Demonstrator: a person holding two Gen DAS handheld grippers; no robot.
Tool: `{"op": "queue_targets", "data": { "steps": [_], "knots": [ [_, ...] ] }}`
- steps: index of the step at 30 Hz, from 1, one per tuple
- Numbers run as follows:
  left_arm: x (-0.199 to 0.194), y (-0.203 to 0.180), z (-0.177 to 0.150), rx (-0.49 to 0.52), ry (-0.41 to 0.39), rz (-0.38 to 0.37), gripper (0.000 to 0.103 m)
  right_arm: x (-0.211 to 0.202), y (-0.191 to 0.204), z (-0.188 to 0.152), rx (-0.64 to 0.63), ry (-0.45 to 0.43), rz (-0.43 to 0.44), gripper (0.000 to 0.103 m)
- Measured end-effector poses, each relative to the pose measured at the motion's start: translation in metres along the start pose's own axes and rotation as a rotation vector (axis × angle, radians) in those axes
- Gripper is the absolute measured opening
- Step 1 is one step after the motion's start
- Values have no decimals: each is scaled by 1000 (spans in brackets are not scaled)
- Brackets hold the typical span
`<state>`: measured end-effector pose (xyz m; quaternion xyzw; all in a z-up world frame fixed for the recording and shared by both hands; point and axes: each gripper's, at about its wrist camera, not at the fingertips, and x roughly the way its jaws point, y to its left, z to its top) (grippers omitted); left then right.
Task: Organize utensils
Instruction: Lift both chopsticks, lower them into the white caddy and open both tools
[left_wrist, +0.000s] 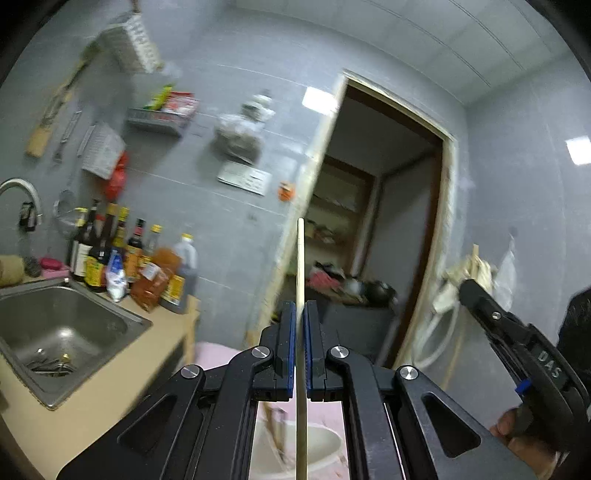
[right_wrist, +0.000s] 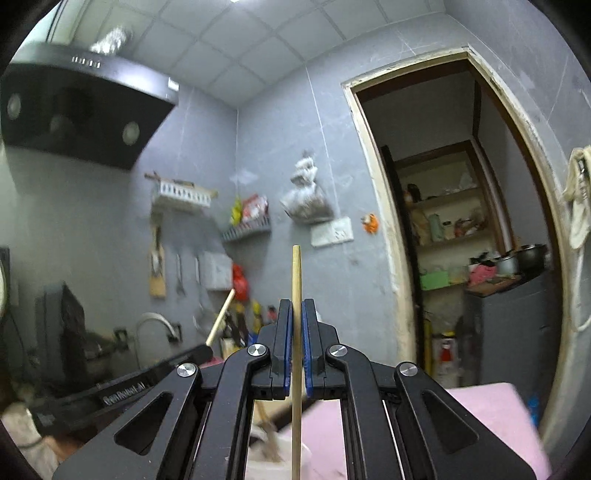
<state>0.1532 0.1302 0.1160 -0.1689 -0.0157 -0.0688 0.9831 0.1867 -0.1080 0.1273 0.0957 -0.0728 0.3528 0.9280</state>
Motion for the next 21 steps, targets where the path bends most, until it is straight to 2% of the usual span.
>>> {"op": "queue_targets", "data": {
  "steps": [5, 11, 17, 21],
  "knots": [
    [2, 44, 10, -113, -68, 50, 2, 26, 11, -5, 14, -71, 11, 3],
    [2, 67, 8, -142, -131, 128, 2, 41, 15, -26, 19, -124, -27, 3],
    [4, 75, -6, -141, -169, 222, 2, 49, 7, -50, 12, -107, -68, 3],
    [9, 78, -13, -144, -158, 237, 2, 53, -1, -61, 33, -83, -77, 3]
  ]
}}
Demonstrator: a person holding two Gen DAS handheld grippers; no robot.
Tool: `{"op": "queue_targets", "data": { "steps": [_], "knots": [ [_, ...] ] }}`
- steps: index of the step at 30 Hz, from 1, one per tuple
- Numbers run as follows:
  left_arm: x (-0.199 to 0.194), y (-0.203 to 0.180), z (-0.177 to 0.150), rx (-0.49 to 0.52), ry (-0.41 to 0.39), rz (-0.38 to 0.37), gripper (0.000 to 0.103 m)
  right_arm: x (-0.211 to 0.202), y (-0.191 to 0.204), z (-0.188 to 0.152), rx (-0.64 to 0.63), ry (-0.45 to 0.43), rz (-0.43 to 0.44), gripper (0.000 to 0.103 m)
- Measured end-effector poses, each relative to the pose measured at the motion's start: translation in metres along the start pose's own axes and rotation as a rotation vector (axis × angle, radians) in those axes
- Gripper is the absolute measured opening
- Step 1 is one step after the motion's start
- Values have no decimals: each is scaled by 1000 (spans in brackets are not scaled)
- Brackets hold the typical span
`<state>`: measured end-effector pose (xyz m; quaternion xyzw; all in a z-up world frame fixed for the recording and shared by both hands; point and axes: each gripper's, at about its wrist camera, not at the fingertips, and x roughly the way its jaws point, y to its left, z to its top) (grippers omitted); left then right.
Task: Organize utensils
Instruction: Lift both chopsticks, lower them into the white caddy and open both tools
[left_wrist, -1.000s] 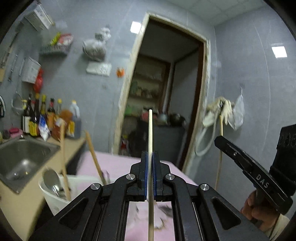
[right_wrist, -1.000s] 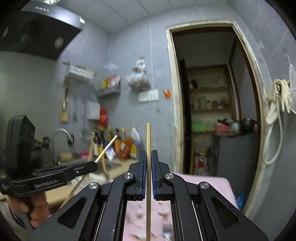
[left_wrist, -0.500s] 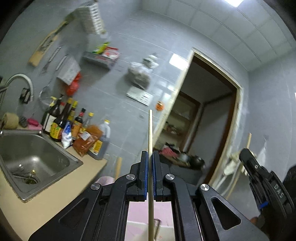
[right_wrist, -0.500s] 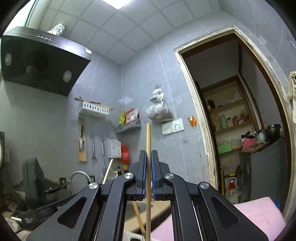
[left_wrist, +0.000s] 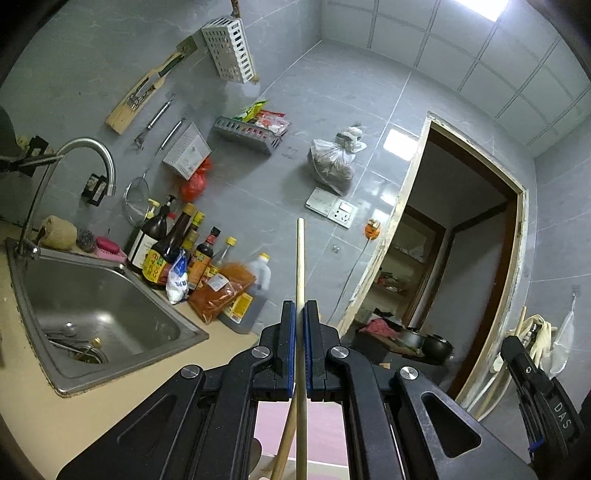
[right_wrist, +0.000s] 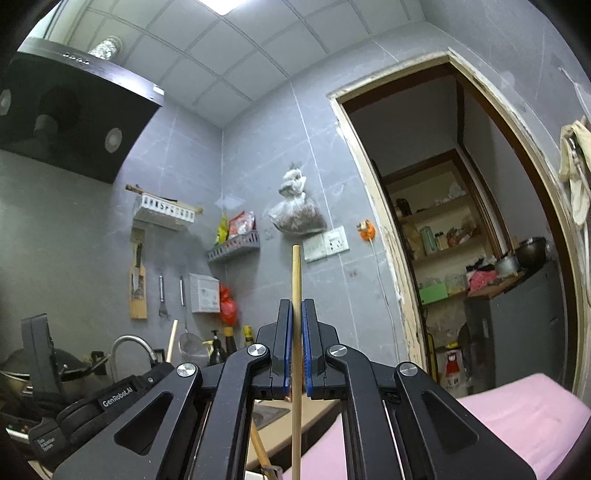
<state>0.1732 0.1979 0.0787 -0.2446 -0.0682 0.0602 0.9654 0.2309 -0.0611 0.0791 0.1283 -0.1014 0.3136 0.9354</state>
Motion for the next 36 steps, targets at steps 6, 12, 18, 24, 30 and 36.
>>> {"op": "queue_targets", "data": {
  "steps": [6, 12, 18, 24, 30, 36],
  "knots": [
    [0, -4, -9, 26, -15, 31, 2, 3, -3, -6, -2, 17, -1, 3],
    [-2, -15, -25, 100, -23, 43, 2, 7, -2, -17, -16, 64, 7, 3],
    [-7, -22, -39, 177, -10, 40, 2, 9, 0, -28, -34, 119, 12, 3],
    [-8, -25, -46, 204, 27, 28, 2, 11, 2, -36, -44, 156, 30, 3],
    [-7, -26, -51, 212, 85, 5, 3, 11, 3, -40, -48, 175, 43, 4],
    [-11, -25, -53, 207, 121, 4, 4, 11, 3, -39, -43, 177, 40, 9]
  ]
}}
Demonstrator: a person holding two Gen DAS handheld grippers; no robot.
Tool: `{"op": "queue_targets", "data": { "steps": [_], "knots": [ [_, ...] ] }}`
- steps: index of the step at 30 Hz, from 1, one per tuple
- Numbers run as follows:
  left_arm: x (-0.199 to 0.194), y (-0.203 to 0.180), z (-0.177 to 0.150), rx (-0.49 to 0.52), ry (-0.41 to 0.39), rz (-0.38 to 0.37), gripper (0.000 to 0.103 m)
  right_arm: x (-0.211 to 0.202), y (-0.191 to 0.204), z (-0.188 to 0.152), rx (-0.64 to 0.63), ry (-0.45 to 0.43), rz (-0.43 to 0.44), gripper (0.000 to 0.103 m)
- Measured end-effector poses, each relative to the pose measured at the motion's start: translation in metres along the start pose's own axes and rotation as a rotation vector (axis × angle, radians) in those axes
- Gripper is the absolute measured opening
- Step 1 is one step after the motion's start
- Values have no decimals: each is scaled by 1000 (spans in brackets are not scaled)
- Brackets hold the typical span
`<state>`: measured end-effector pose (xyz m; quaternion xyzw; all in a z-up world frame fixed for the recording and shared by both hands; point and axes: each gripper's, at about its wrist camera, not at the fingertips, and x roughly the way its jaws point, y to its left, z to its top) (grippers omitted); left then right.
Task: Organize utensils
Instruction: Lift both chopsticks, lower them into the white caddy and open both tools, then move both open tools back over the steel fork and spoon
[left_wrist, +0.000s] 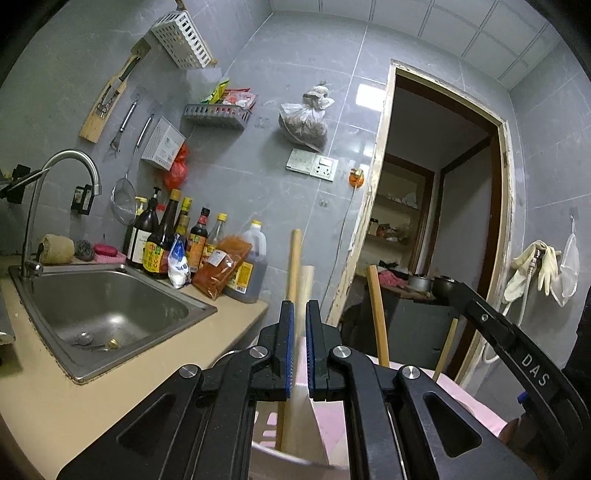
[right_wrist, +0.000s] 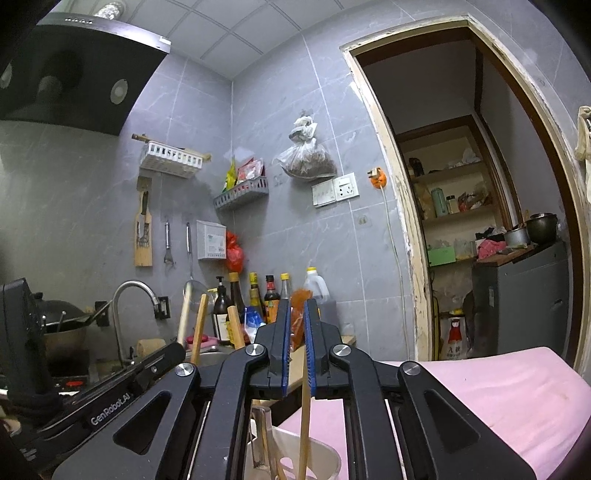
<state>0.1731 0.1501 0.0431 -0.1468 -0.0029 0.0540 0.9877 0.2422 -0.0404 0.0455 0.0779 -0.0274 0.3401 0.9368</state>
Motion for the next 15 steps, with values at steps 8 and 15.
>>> {"op": "queue_targets", "data": {
  "steps": [8, 15],
  "knots": [
    [-14, 4, 5, -38, -8, -6, 16, -5, 1, 4, 7, -12, -12, 24],
    [-24, -6, 18, -7, 23, -20, 34, -26, -8, 18, 24, -24, -79, 46]
  ]
}}
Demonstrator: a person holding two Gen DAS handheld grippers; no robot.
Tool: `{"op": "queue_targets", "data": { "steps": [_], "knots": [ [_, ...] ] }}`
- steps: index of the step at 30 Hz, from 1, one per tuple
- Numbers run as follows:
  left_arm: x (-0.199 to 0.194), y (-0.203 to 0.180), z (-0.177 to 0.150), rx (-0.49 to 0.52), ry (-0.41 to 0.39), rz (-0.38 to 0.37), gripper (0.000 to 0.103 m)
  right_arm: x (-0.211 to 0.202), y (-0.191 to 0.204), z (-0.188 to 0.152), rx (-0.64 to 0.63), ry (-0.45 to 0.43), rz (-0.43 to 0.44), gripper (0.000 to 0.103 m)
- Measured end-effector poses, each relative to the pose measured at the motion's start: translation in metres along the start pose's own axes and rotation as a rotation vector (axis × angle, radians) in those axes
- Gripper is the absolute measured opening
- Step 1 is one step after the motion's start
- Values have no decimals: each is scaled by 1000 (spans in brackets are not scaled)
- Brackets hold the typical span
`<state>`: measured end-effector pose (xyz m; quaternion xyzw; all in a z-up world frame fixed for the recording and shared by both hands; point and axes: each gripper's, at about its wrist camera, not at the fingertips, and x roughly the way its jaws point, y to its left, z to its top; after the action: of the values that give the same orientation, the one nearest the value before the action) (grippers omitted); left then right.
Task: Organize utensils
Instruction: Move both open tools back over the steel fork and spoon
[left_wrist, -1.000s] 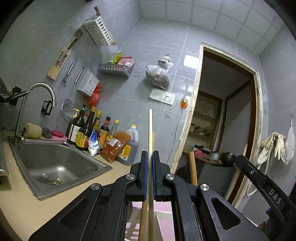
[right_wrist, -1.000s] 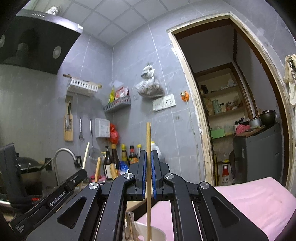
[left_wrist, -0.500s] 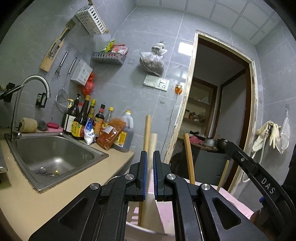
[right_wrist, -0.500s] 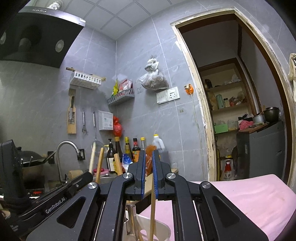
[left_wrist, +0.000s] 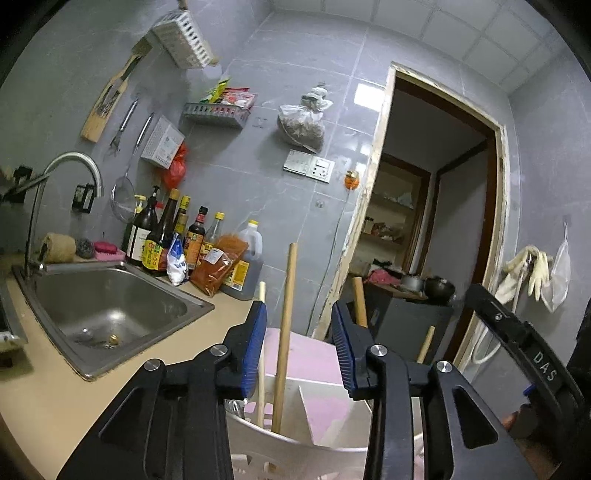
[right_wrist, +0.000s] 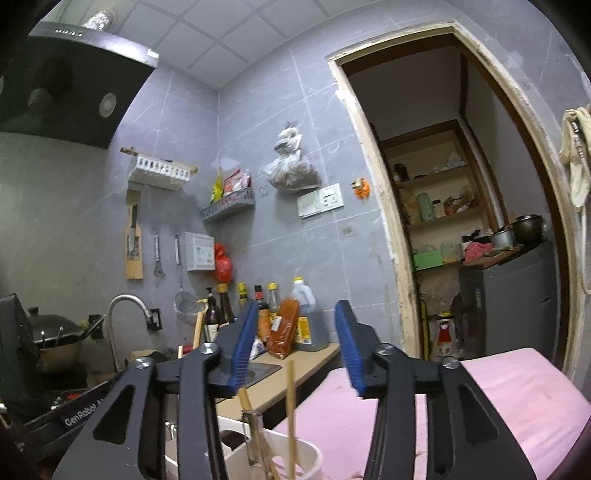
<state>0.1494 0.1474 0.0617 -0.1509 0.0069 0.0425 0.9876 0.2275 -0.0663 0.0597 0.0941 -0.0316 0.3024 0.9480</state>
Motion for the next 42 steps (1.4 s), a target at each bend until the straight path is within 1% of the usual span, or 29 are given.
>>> {"op": "queue_targets", "data": {
  "steps": [3, 4, 5, 7, 10, 11, 14, 15, 16, 18, 21, 24, 28, 31, 35, 37, 42],
  "knots": [
    [-4, -10, 4, 20, 31, -6, 45, -11, -9, 5, 4, 22, -36, 52],
    [-5, -13, 4, 26, 35, -8, 46, -15, -13, 6, 2, 33, -47, 55],
    [-9, -18, 5, 35, 40, -20, 50, -18, -16, 7, -2, 43, -54, 57],
    [-13, -27, 5, 51, 52, -38, 58, -31, -23, 11, -22, 60, -76, 73],
    [-19, -41, 2, 78, 72, -48, 65, -50, -32, 17, -55, 79, -104, 82],
    [-20, -46, 1, 84, 80, -58, 65, -56, -35, 19, -59, 86, -110, 83],
    [-22, -60, -4, 113, 113, -86, 68, -81, -47, 27, -71, 86, -137, 92],
    [-22, -64, -6, 122, 122, -93, 73, -87, -49, 29, -76, 85, -144, 96],
    [-23, -69, -8, 132, 131, -101, 81, -95, -52, 31, -83, 82, -151, 100],
    [-26, -80, -14, 146, 141, -126, 82, -108, -57, 37, -96, 79, -167, 103],
    [-28, -95, -22, 176, 179, -170, 82, -126, -64, 43, -121, 86, -191, 103],
    [-28, -109, -30, 206, 226, -211, 83, -140, -72, 44, -147, 113, -210, 103],
    [-20, -124, -45, 229, 319, -269, 83, -154, -82, 38, -194, 170, -239, 103],
    [-9, -135, -60, 245, 407, -291, 83, -159, -92, 29, -221, 250, -267, 103],
    [0, -148, -79, 274, 495, -302, 82, -163, -105, 14, -230, 364, -285, 103],
    [6, -153, -88, 291, 543, -300, 82, -163, -113, 4, -226, 433, -287, 103],
    [20, -162, -108, 329, 667, -266, 82, -151, -126, -17, -191, 581, -275, 101]
  ]
}}
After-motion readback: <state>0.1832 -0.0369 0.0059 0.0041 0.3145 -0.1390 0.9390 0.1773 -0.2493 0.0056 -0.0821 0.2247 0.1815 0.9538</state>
